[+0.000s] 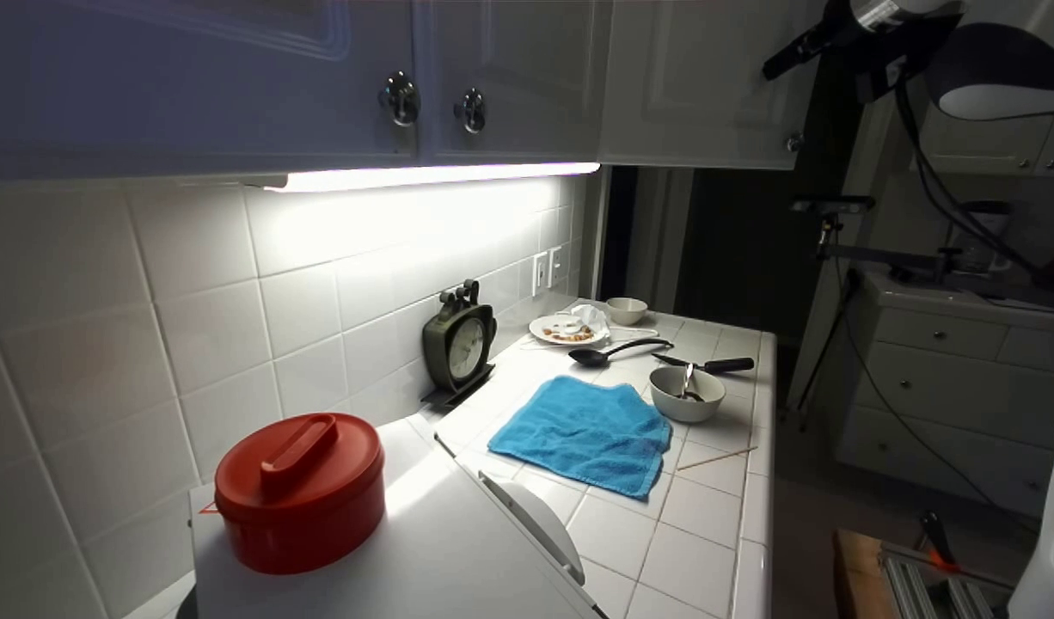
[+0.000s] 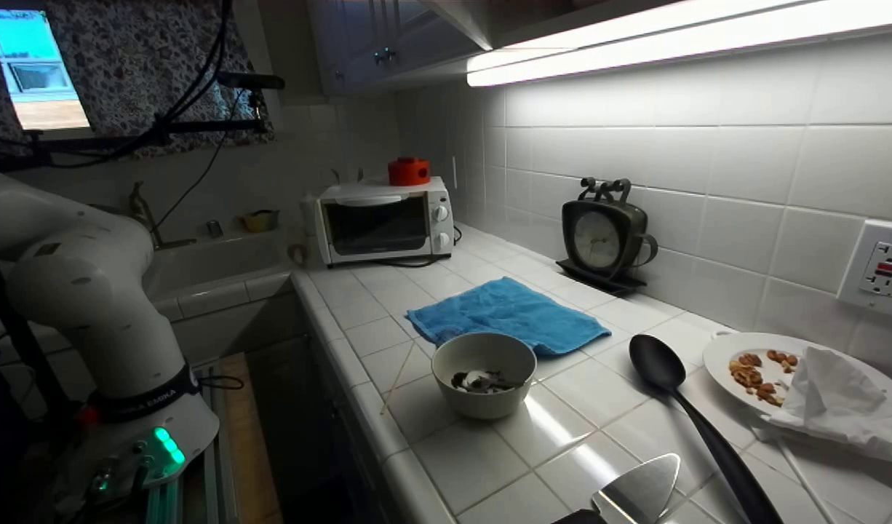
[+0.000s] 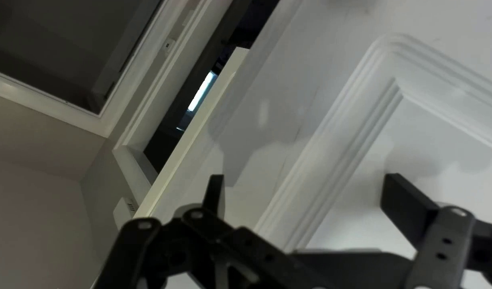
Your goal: Close the open upper cabinet door.
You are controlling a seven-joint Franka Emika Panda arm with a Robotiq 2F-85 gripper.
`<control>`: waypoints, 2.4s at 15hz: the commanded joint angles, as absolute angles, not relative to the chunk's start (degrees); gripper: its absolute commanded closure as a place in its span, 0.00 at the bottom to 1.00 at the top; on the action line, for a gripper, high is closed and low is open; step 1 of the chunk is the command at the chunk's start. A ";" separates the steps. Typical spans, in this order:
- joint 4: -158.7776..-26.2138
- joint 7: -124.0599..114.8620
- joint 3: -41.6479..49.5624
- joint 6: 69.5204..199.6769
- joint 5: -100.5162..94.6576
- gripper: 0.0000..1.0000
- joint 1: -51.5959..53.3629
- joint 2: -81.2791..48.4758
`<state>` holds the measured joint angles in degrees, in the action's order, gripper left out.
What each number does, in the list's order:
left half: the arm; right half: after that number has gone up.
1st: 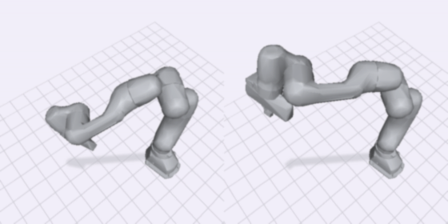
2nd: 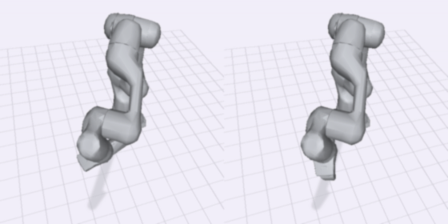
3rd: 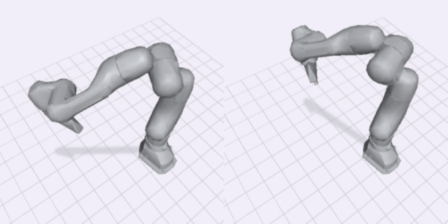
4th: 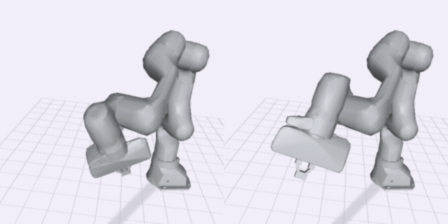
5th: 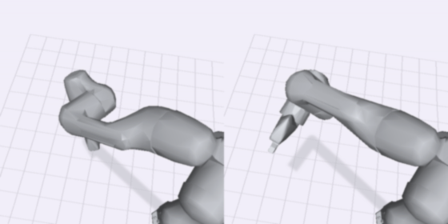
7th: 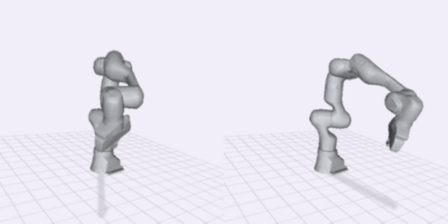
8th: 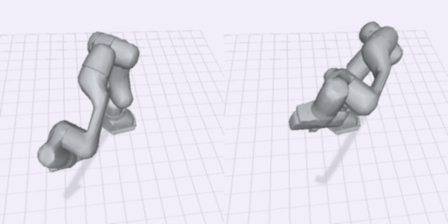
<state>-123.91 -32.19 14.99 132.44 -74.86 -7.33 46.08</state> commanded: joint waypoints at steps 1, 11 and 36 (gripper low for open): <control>-122.55 -34.59 18.24 139.91 -74.52 0.00 -7.71 43.64; -119.75 -31.56 22.78 157.51 -58.57 0.00 -8.34 38.01; -120.12 -3.97 16.10 167.57 -17.28 0.00 -20.29 32.13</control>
<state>-119.84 -6.84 17.31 165.49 -20.26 -18.68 33.01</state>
